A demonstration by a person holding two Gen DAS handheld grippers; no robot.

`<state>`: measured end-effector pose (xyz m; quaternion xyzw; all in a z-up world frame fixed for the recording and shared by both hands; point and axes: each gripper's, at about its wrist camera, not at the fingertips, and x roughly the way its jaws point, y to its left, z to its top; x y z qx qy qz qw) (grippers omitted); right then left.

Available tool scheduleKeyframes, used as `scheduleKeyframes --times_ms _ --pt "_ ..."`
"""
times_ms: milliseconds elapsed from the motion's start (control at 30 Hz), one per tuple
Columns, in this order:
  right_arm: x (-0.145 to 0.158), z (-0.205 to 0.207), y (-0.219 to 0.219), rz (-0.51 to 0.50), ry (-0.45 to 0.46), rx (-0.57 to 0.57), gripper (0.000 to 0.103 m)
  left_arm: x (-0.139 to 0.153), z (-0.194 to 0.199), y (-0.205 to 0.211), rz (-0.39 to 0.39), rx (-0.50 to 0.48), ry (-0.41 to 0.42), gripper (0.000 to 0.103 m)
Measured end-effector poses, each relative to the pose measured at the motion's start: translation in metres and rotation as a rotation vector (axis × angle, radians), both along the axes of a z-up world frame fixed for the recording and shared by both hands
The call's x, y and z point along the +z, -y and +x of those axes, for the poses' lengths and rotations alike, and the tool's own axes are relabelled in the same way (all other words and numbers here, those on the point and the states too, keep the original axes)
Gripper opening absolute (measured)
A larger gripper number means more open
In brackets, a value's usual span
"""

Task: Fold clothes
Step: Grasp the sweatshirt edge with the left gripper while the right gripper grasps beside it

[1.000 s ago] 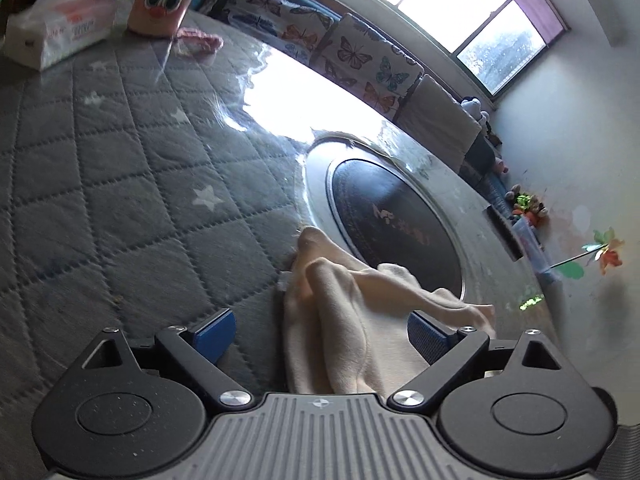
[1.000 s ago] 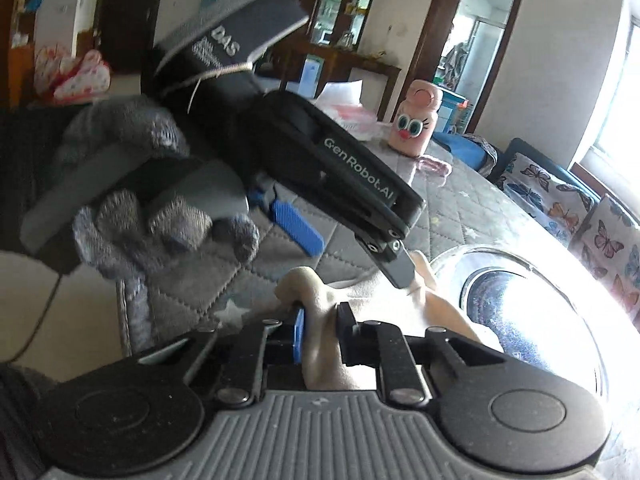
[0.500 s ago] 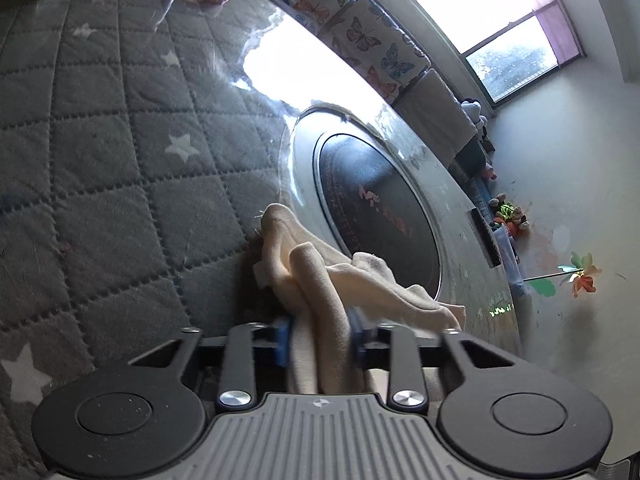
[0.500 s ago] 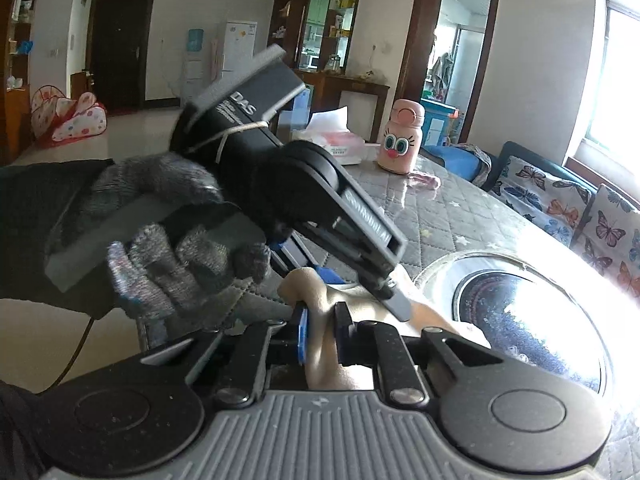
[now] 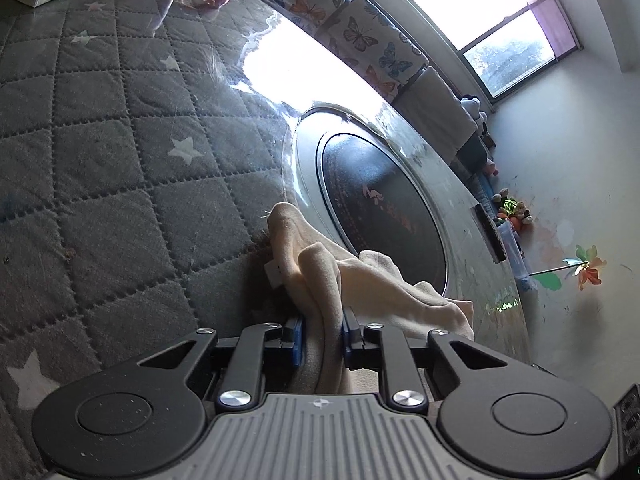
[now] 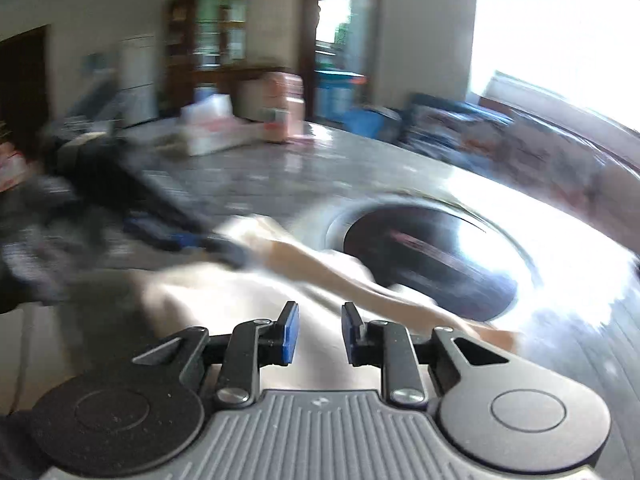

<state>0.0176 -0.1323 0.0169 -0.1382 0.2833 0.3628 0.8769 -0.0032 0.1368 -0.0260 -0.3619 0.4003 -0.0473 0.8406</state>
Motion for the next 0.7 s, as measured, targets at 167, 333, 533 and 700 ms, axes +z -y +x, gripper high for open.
scheduleKeyframes --times_ms 167,333,533,700 --pt "-0.018 0.033 0.033 -0.021 -0.054 -0.144 0.021 0.001 0.0 0.002 0.015 -0.005 0.002 0.02" --pt "-0.019 0.042 0.057 0.021 -0.064 -0.204 0.024 0.001 0.001 0.003 0.027 -0.009 0.002 0.02" --pt "-0.022 0.065 0.076 0.059 -0.111 -0.3 0.042 0.003 0.002 0.005 0.052 -0.018 0.005 0.02" --pt "-0.028 0.073 0.08 0.077 -0.138 -0.311 0.048 0.004 0.002 0.006 0.064 -0.023 0.006 0.02"
